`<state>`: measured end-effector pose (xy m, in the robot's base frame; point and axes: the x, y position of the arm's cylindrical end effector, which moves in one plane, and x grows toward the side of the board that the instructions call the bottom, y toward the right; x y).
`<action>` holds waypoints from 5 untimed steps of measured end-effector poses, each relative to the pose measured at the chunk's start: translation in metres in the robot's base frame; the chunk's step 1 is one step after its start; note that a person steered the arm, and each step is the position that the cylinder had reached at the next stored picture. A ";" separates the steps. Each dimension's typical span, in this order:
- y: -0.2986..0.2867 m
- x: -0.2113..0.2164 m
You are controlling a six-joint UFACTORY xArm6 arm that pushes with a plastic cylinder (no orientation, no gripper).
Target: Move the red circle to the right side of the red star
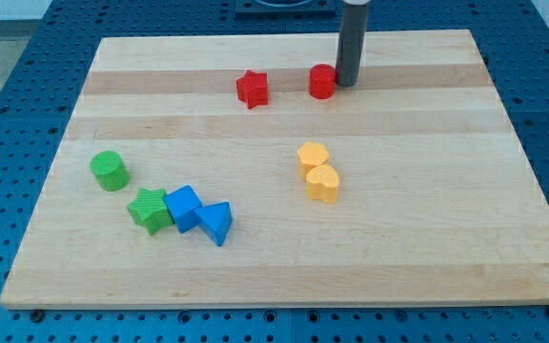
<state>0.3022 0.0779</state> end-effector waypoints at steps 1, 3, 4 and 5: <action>-0.023 0.000; -0.050 0.000; -0.059 0.000; -0.051 0.007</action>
